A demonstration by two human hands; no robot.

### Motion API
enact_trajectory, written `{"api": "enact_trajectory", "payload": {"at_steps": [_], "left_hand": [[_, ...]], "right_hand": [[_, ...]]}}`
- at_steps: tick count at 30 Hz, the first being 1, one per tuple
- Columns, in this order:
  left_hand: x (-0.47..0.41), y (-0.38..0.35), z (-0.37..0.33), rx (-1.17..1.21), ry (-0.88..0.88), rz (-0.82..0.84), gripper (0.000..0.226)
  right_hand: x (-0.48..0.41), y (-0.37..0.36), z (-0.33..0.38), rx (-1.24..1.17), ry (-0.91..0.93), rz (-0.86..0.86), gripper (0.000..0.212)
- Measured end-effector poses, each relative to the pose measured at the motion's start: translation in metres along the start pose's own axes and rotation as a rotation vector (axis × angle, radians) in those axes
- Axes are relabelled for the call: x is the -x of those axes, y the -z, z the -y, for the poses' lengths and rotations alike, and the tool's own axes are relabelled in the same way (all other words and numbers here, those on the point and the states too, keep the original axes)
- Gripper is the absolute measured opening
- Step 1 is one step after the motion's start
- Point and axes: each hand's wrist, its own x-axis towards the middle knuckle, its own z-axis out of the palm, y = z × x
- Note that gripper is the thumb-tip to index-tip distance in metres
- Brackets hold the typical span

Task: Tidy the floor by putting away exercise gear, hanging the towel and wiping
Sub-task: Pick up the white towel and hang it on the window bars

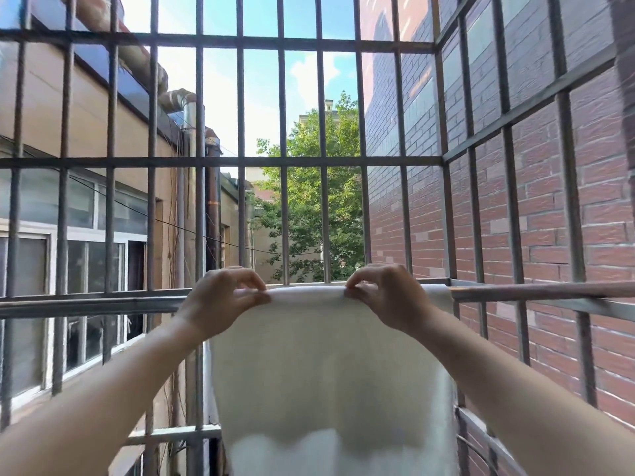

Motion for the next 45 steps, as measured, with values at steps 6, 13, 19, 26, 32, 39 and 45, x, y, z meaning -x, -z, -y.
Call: {"api": "enact_trajectory", "payload": {"at_steps": [6, 13, 19, 26, 32, 39, 45], "left_hand": [[-0.041, 0.011, 0.001, -0.031, -0.014, 0.011, 0.010], [-0.046, -0.010, 0.003, -0.004, -0.034, 0.040, 0.012], [-0.019, -0.018, -0.010, 0.051, -0.053, 0.161, 0.033], [-0.012, -0.020, -0.014, 0.054, -0.051, 0.062, 0.018], [0.013, -0.006, -0.003, -0.115, -0.098, -0.023, 0.034], [0.014, 0.010, 0.012, -0.070, -0.035, -0.116, 0.012], [-0.015, 0.017, 0.010, -0.017, 0.060, -0.098, 0.008]], "right_hand": [[-0.027, 0.008, -0.008, 0.036, -0.036, -0.014, 0.008], [-0.045, 0.001, -0.023, -0.031, -0.121, 0.145, 0.009], [-0.036, 0.004, -0.018, -0.056, -0.094, 0.081, 0.015], [0.000, 0.000, -0.003, 0.037, 0.018, 0.149, 0.037], [0.006, 0.000, -0.003, 0.041, 0.053, 0.008, 0.025], [0.010, 0.002, -0.006, 0.019, 0.014, -0.139, 0.009], [-0.022, 0.010, -0.007, -0.020, -0.113, -0.026, 0.009]]}}
